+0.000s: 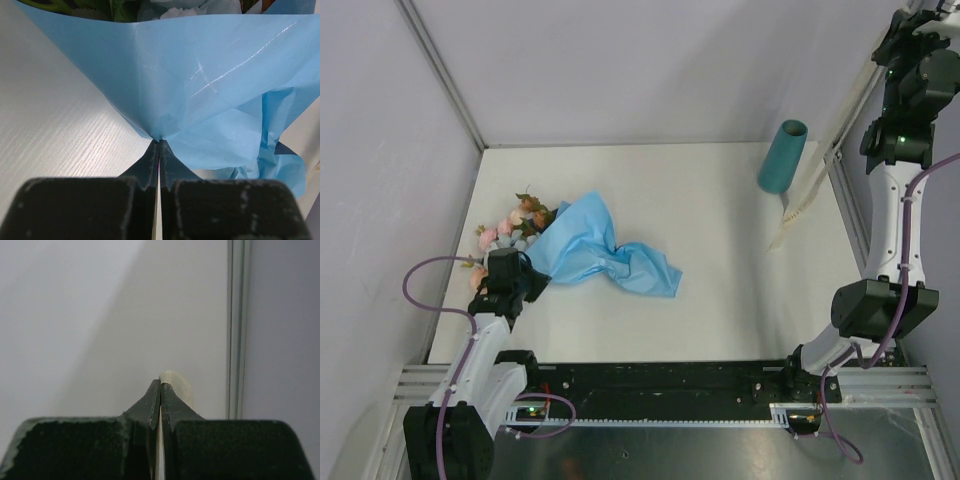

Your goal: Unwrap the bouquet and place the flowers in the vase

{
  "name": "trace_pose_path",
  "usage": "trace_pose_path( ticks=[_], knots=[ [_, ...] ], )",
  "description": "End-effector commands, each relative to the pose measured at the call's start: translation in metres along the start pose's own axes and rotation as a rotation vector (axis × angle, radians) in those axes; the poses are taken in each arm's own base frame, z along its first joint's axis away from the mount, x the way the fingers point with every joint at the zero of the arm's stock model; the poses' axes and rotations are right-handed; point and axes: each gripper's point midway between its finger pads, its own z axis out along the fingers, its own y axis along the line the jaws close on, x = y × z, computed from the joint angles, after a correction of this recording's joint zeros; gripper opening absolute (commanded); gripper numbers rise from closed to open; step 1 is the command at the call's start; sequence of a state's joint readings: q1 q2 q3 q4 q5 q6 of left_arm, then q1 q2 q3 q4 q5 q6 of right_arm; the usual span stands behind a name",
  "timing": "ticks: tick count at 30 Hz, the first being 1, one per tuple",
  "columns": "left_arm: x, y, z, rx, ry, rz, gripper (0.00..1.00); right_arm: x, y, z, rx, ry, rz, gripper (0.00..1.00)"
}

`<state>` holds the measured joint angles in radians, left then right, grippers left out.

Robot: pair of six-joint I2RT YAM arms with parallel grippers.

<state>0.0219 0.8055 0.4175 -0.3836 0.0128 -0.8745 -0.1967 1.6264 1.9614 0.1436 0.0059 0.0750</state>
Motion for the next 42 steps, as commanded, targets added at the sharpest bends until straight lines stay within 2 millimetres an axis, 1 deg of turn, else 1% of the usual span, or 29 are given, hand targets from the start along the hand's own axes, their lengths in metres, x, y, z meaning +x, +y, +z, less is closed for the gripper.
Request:
trace_pose_path(
  ticks=[1, 2, 3, 4, 5, 6, 7, 10, 12, 13, 15, 16, 17, 18, 19, 22, 27, 30, 34, 35, 37, 39, 42],
  knots=[
    [-0.015, -0.023, -0.006, 0.071, -0.045, -0.018, 0.0, 0.016, 0.003, -0.004, -0.023, 0.011, 0.034, 0.0],
    [-0.015, -0.022, -0.005, 0.07, -0.045, -0.02, 0.0, 0.037, 0.0, -0.009, -0.01, 0.038, 0.051, 0.0],
    [-0.015, -0.022, -0.005, 0.069, -0.044, -0.02, 0.0, 0.047, -0.003, -0.016, 0.013, 0.049, 0.083, 0.0],
    [-0.015, -0.023, -0.005, 0.069, -0.042, -0.017, 0.0, 0.068, -0.009, -0.023, 0.045, 0.078, 0.109, 0.0],
    [-0.015, -0.023, -0.004, 0.068, -0.04, -0.016, 0.0, 0.083, -0.012, -0.03, 0.067, 0.1, 0.146, 0.0],
    [-0.015, -0.023, -0.004, 0.067, -0.038, -0.015, 0.0, 0.107, -0.016, -0.039, 0.095, 0.147, 0.173, 0.0],
    [-0.015, -0.024, -0.004, 0.069, -0.037, -0.015, 0.0, 0.125, -0.019, -0.047, 0.119, 0.186, 0.21, 0.0],
    [-0.015, -0.025, -0.003, 0.07, -0.03, -0.015, 0.0, 0.198, -0.028, -0.081, 0.227, 0.373, 0.336, 0.0],
    [-0.014, -0.026, -0.001, 0.069, -0.023, -0.017, 0.0, 0.24, -0.031, -0.107, 0.29, 0.485, 0.421, 0.01],
    [-0.013, -0.027, -0.001, 0.073, -0.017, -0.017, 0.0, 0.256, -0.029, -0.118, 0.308, 0.528, 0.461, 0.02],
    [-0.011, -0.028, -0.001, 0.077, -0.002, -0.016, 0.0, 0.288, -0.026, -0.141, 0.35, 0.626, 0.526, 0.13],
    [-0.011, -0.029, -0.001, 0.079, 0.002, -0.015, 0.0, 0.3, -0.025, -0.149, 0.366, 0.665, 0.543, 0.23],
    [-0.01, -0.029, -0.001, 0.081, 0.004, -0.015, 0.0, 0.31, -0.025, -0.158, 0.39, 0.701, 0.546, 0.32],
    [-0.009, -0.028, -0.001, 0.081, 0.006, -0.013, 0.0, 0.318, -0.025, -0.165, 0.416, 0.732, 0.55, 0.39],
    [-0.009, -0.028, -0.001, 0.082, 0.007, -0.012, 0.0, 0.323, -0.027, -0.173, 0.442, 0.763, 0.547, 0.44],
    [-0.008, -0.027, -0.001, 0.084, 0.005, -0.008, 0.0, 0.328, -0.028, -0.191, 0.475, 0.828, 0.538, 0.54],
    [-0.006, -0.024, 0.0, 0.082, 0.005, -0.008, 0.0, 0.322, -0.018, -0.22, 0.471, 0.935, 0.531, 0.64],
    [-0.007, -0.026, 0.0, 0.086, 0.004, -0.004, 0.0, 0.315, -0.014, -0.231, 0.477, 0.958, 0.519, 0.68],
    [-0.008, -0.028, -0.002, 0.099, 0.002, -0.002, 0.0, 0.314, -0.032, -0.236, 0.549, 0.941, 0.466, 0.72],
    [-0.008, -0.029, -0.003, 0.103, -0.003, -0.002, 0.0, 0.317, -0.036, -0.236, 0.553, 0.945, 0.456, 0.76],
    [-0.008, -0.028, -0.004, 0.108, -0.011, -0.003, 0.0, 0.326, -0.048, -0.238, 0.567, 0.96, 0.432, 0.79],
    [-0.008, -0.027, -0.005, 0.111, -0.015, -0.003, 0.0, 0.336, -0.059, -0.246, 0.589, 1.001, 0.429, 0.79],
    [-0.007, -0.028, -0.007, 0.124, -0.014, -0.006, 0.0, 0.351, -0.06, -0.264, 0.572, 1.104, 0.408, 0.78]
  ],
)
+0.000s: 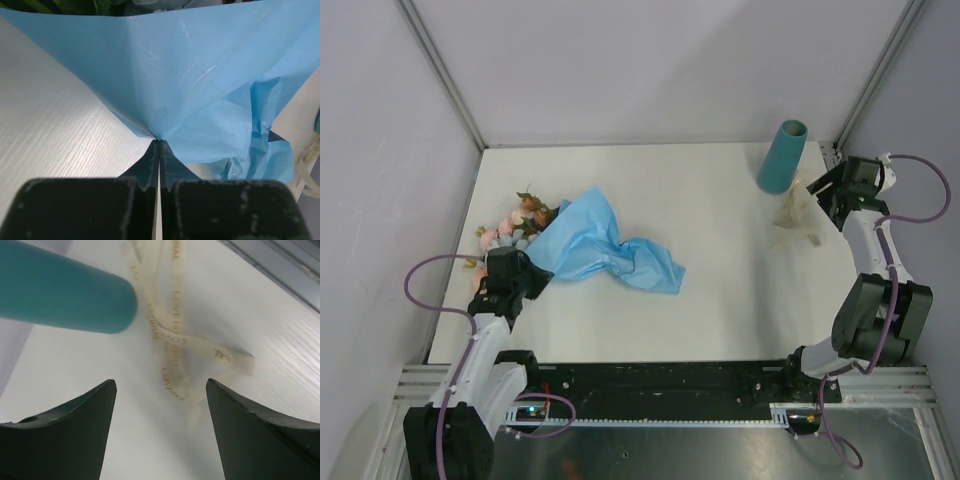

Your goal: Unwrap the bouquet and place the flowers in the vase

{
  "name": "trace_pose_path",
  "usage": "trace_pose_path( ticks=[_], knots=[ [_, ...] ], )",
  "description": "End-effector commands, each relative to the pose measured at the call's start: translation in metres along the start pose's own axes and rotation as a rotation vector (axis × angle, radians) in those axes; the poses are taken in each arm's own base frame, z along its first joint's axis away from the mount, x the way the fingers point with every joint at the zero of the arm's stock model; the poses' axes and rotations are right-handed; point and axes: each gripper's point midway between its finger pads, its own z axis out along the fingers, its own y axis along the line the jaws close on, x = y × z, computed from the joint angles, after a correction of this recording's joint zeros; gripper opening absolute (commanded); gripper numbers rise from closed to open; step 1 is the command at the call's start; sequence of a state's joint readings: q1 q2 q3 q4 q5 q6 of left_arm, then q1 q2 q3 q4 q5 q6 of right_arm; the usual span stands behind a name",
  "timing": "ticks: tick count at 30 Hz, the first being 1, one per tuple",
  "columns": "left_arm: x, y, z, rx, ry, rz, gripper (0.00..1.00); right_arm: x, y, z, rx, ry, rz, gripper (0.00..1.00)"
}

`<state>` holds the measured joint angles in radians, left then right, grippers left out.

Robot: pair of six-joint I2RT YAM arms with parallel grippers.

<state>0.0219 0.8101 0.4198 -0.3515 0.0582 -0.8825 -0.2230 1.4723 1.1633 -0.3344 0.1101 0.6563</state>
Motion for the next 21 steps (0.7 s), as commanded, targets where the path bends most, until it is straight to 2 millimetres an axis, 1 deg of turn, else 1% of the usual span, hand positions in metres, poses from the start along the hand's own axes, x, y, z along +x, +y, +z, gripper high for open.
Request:
trace_pose_path(
  ticks=[1, 3, 5, 6, 9, 13, 17, 19, 21],
  knots=[
    [-0.007, -0.017, -0.005, 0.073, -0.028, 0.0, 0.0, 0.025, -0.031, 0.01, 0.079, 0.121, -0.074, 0.78],
    [-0.007, -0.017, -0.006, 0.076, -0.03, -0.002, 0.0, 0.042, -0.048, 0.015, 0.138, 0.189, -0.094, 0.78],
    [-0.007, -0.017, -0.007, 0.08, -0.034, -0.005, 0.0, 0.06, -0.057, 0.016, 0.155, 0.266, -0.098, 0.78],
    [-0.007, -0.017, -0.007, 0.082, -0.038, -0.004, 0.0, 0.068, -0.056, 0.016, 0.137, 0.297, -0.1, 0.76],
    [-0.009, -0.018, -0.008, 0.083, -0.045, -0.001, 0.0, 0.095, -0.043, 0.017, 0.04, 0.38, -0.094, 0.71],
    [-0.009, -0.017, -0.007, 0.076, -0.042, -0.009, 0.0, 0.129, -0.044, 0.023, 0.009, 0.452, -0.07, 0.66],
    [-0.008, -0.016, -0.006, 0.07, -0.038, -0.005, 0.0, 0.146, -0.045, 0.033, 0.001, 0.465, -0.054, 0.55],
    [-0.008, -0.014, -0.005, 0.065, -0.038, -0.003, 0.0, 0.149, -0.046, 0.039, 0.007, 0.461, -0.045, 0.48],
    [-0.007, -0.013, -0.004, 0.061, -0.035, -0.004, 0.0, 0.149, -0.047, 0.046, 0.019, 0.448, -0.032, 0.44]
  ],
)
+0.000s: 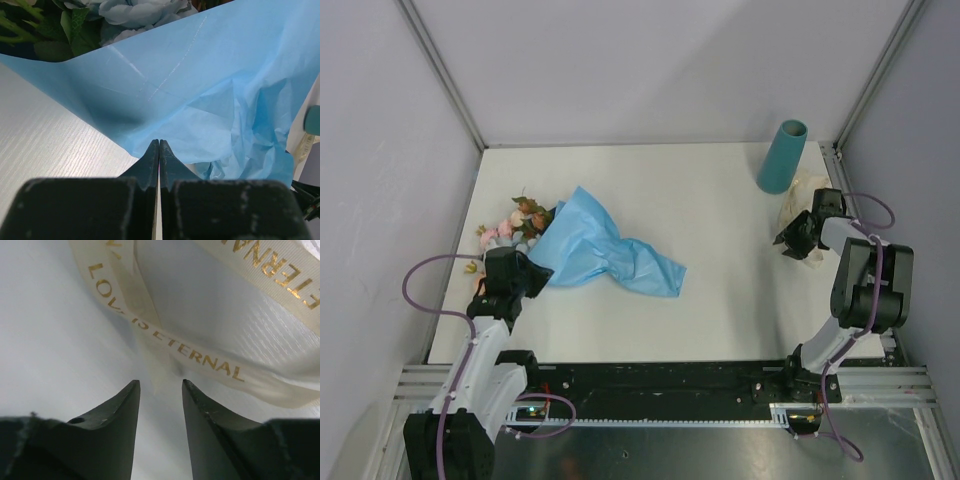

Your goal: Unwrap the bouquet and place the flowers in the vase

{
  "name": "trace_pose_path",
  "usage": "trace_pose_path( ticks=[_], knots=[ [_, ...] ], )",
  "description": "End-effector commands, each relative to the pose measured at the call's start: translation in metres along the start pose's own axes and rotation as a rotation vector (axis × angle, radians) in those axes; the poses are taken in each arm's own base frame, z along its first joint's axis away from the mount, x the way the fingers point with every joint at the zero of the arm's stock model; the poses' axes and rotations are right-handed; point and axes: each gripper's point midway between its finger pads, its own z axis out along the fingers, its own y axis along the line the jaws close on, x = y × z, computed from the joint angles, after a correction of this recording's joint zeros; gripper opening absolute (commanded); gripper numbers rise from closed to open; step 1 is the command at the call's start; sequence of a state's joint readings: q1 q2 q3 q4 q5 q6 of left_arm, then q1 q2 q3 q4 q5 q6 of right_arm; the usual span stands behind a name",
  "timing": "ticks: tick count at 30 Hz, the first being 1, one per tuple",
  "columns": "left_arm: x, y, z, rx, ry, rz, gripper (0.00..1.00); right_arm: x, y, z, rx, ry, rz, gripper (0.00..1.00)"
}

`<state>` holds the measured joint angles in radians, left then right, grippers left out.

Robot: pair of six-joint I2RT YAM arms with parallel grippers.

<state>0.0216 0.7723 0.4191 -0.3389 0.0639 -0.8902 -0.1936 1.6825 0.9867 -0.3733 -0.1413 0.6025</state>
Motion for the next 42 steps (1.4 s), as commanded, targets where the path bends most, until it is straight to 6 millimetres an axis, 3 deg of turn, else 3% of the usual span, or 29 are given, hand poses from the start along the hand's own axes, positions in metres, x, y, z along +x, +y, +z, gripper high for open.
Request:
trace_pose_path(
  ticks=[1, 9, 16, 20, 22, 25, 28, 34, 38, 42],
  knots=[
    [-0.001, -0.004, 0.002, 0.017, -0.008, -0.001, 0.0, -0.016, 0.011, 0.012, -0.042, -0.059, 0.036, 0.42],
    [-0.001, -0.007, 0.005, 0.029, -0.001, -0.006, 0.0, -0.039, 0.007, 0.033, -0.018, -0.106, 0.114, 0.37],
    [0.0, -0.009, 0.008, 0.03, 0.015, -0.003, 0.0, -0.073, 0.022, 0.044, -0.061, -0.122, 0.134, 0.37],
    [-0.007, -0.017, 0.004, 0.047, 0.002, 0.025, 0.0, -0.087, 0.038, 0.021, -0.127, -0.148, 0.083, 0.41],
    [-0.014, -0.025, -0.001, 0.059, -0.011, 0.046, 0.08, -0.086, 0.045, 0.004, -0.162, -0.142, 0.054, 0.44],
    [-0.023, -0.037, -0.011, 0.082, -0.028, 0.052, 0.28, -0.08, 0.056, -0.025, -0.207, -0.154, -0.007, 0.51],
    [-0.026, -0.044, -0.019, 0.11, -0.039, 0.045, 0.42, -0.067, 0.067, -0.047, -0.261, -0.164, -0.081, 0.55],
    [-0.019, -0.037, -0.024, 0.108, -0.031, 0.049, 0.55, -0.017, 0.106, -0.09, -0.484, -0.158, -0.313, 0.58],
    [-0.002, -0.025, -0.018, 0.092, 0.023, 0.026, 0.67, 0.041, 0.142, -0.116, -0.666, -0.134, -0.543, 0.65],
    [0.012, -0.008, -0.012, 0.058, 0.053, 0.008, 0.69, 0.106, 0.171, -0.141, -0.864, -0.137, -0.716, 0.69]
  ],
)
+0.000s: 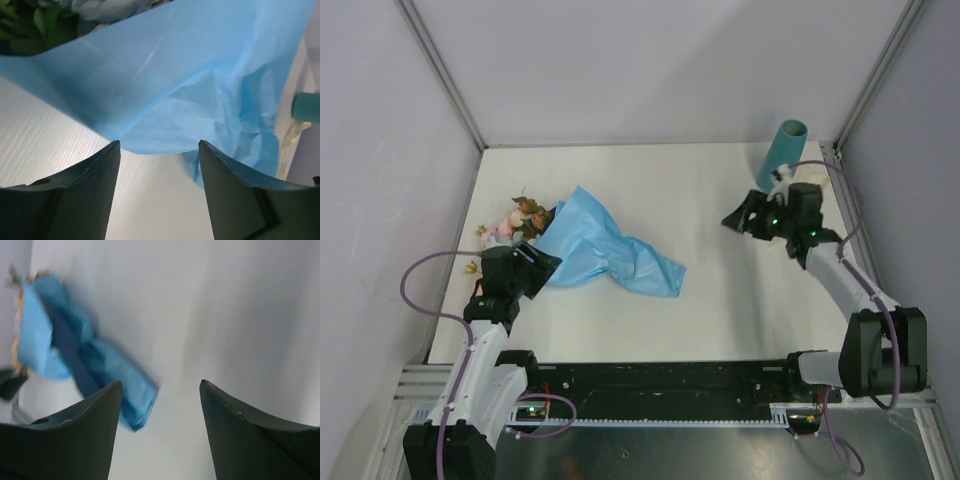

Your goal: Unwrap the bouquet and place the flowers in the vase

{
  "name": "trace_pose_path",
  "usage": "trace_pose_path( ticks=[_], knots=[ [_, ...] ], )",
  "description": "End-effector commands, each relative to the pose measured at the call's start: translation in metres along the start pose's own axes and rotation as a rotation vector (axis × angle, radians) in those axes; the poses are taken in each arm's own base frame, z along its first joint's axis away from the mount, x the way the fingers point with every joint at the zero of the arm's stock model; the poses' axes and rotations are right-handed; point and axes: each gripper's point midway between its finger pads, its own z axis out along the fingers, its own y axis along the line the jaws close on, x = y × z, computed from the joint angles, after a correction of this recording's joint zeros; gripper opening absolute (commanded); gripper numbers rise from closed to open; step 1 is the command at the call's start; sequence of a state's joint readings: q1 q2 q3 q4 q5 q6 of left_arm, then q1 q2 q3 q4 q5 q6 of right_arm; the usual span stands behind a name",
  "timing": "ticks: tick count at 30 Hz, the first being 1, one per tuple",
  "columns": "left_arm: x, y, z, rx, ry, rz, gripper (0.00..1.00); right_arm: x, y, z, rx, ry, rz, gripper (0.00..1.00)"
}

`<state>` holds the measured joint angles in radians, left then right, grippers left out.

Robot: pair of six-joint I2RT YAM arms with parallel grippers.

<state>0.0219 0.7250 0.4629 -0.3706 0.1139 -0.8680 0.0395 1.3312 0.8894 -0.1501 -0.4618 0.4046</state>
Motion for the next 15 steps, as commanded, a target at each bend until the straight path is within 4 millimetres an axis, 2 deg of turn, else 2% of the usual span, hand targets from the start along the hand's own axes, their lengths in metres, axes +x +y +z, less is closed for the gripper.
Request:
trace_pose_path(
  ticks=[1, 3, 7, 11, 15],
  knots=[
    [0.02, 0.016, 0.003, -0.028, 0.053, -0.026, 0.69, 0.034, 0.079, -0.004, -0.293, -0.025, -0.237, 0.71],
    [0.023, 0.022, 0.004, -0.045, 0.057, -0.033, 0.69, 0.056, 0.098, 0.0, -0.351, -0.01, -0.276, 0.74],
    [0.026, 0.029, 0.007, -0.07, 0.061, -0.037, 0.7, 0.101, 0.119, 0.018, -0.407, 0.066, -0.317, 0.81],
    [0.029, 0.04, 0.012, -0.11, 0.064, -0.035, 0.74, 0.136, 0.129, 0.032, -0.43, 0.13, -0.382, 0.86],
    [0.031, 0.046, 0.019, -0.136, 0.075, -0.03, 0.74, 0.154, 0.127, 0.045, -0.36, 0.133, -0.446, 0.87]
  ],
)
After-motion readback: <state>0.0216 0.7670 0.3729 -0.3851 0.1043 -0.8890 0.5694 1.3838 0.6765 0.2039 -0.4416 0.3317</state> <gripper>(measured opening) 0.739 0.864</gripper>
